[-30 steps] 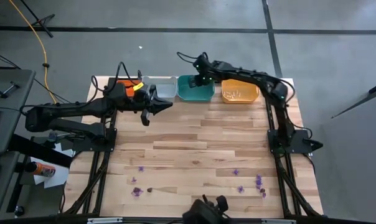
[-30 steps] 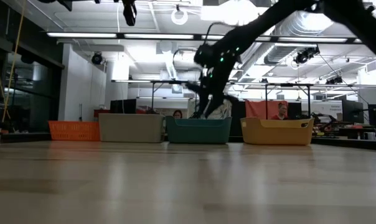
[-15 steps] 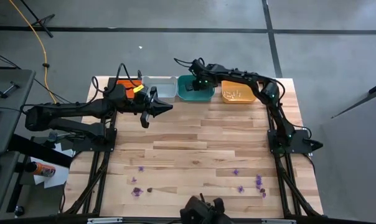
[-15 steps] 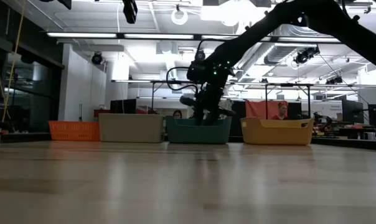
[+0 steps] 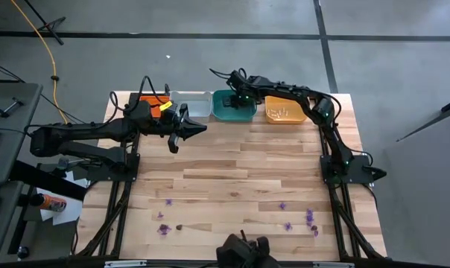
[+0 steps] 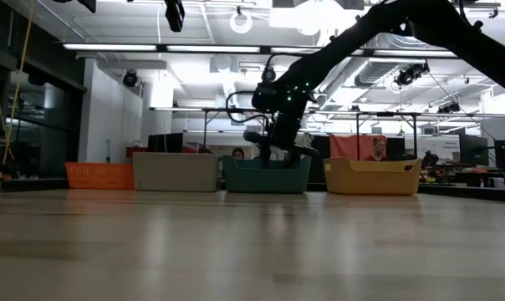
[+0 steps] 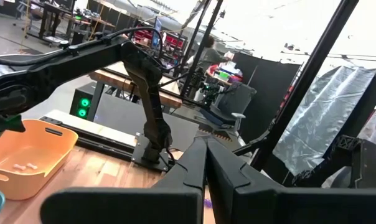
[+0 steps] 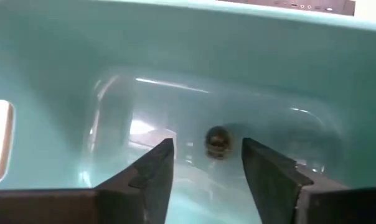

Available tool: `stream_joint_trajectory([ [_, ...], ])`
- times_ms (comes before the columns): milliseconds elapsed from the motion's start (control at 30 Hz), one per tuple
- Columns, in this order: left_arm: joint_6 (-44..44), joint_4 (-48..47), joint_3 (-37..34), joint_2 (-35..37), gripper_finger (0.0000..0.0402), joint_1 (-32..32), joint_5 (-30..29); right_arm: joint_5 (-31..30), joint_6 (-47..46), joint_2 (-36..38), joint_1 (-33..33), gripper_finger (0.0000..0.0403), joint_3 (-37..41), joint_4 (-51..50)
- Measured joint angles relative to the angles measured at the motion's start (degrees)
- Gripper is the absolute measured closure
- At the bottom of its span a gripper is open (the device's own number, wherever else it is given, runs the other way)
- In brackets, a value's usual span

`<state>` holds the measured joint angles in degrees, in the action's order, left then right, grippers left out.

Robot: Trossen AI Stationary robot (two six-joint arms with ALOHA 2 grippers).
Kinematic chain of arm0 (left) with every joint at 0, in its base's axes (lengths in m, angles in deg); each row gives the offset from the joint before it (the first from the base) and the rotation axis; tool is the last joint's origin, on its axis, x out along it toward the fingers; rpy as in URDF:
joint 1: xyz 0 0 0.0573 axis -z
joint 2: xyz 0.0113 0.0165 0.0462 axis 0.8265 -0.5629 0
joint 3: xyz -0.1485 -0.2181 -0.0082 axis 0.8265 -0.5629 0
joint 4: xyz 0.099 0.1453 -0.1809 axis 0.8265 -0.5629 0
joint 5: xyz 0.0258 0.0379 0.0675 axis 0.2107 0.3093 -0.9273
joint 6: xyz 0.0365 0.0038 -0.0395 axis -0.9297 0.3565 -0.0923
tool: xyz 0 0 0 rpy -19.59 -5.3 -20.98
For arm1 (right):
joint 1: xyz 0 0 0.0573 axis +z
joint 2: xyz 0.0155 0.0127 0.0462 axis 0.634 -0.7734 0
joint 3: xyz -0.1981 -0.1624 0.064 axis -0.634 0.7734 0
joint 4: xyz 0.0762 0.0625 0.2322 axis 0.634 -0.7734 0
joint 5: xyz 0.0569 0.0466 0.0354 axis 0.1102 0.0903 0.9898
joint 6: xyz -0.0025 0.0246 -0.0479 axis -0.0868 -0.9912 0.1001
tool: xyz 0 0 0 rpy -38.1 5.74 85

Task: Sort Halloween decoration
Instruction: Put the black skull into the green bin

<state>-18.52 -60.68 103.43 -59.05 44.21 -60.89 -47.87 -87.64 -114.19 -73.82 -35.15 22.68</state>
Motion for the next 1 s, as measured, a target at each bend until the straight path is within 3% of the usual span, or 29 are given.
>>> stream_joint_trajectory([
  [133, -0.02, -0.04, 0.0, 0.0, 0.0401, 0.0, 0.0, 0.63, 1.71, 2.18, -0.02, 0.0204, 0.07, 1.31],
  [300, -0.07, -0.02, 0.0, 0.0, 0.0401, 0.0, 0.0, 2.76, 10.62, 9.47, 0.22, 0.0202, 0.04, 3.4],
  [500, -0.02, -0.04, 0.0, 0.0, 0.0401, 0.0, 0.01, 4.2, 25.24, 19.9, 3.84, 0.0202, 0.04, -4.52],
  [667, -0.16, -0.14, 0.0, 0.0, 0.0401, 0.0, 0.0, -0.67, 30.83, 25.99, 10.69, 0.0202, 0.09, -11.35],
  [1000, -3.33, -0.5, 0.0, -0.04, 0.0401, -0.07, -0.11, -9.57, 32.1, 30.59, 25.0, 0.0203, 0.73, -20.64],
])
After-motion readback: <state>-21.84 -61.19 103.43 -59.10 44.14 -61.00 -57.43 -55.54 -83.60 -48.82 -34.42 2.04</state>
